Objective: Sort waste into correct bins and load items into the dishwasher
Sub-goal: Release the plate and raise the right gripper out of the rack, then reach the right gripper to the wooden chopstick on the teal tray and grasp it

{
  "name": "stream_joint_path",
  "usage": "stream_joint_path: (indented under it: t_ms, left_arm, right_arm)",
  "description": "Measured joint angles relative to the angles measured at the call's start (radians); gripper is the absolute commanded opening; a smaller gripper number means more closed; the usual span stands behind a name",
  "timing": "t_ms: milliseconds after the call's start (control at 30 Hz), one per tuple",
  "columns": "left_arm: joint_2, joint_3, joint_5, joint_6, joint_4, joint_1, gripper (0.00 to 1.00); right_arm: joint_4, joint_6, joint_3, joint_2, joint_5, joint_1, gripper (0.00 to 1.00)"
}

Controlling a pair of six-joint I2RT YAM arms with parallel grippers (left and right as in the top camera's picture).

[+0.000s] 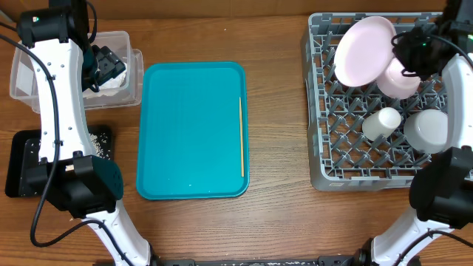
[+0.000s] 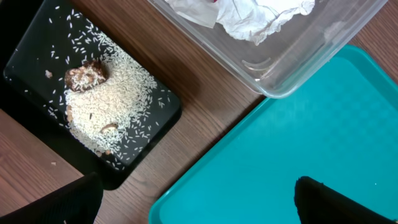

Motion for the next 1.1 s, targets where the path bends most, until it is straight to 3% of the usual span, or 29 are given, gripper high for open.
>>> stream_joint_path:
  t_ms: [467, 700, 767, 833, 933, 1100]
  left_arm:
    - [0.000, 0.000, 0.000, 0.000, 0.000, 0.000, 1.00]
    - [0.000, 0.000, 0.000, 0.000, 0.000, 0.000, 1.00]
    - [0.000, 0.000, 0.000, 0.000, 0.000, 0.000, 1.00]
    - [0.000, 0.000, 0.000, 0.000, 0.000, 0.000, 1.00]
    - [0.000, 0.000, 0.000, 0.000, 0.000, 0.000, 1.00]
    - [0.000, 0.000, 0.000, 0.000, 0.000, 0.000, 1.00]
  right_arm:
    - [-0.029, 0.001, -0.004, 0.000, -0.043, 0.014, 0.04]
    - [-0.031, 0.001, -0.008, -0.178, -0.043, 0.058, 0.04]
    - [-0.032, 0.000, -0.008, -0.255, -0.043, 0.108, 0.15]
    - [-0.035, -0.005, -0.007, -0.326, -0.043, 0.182, 0.42]
    - [-0.038, -0.006, -0.002, -0.378, -0.048, 0.309, 0.67]
    - [-0.035, -0.023, -0.033, -0.326, -0.029, 0.522, 0.71]
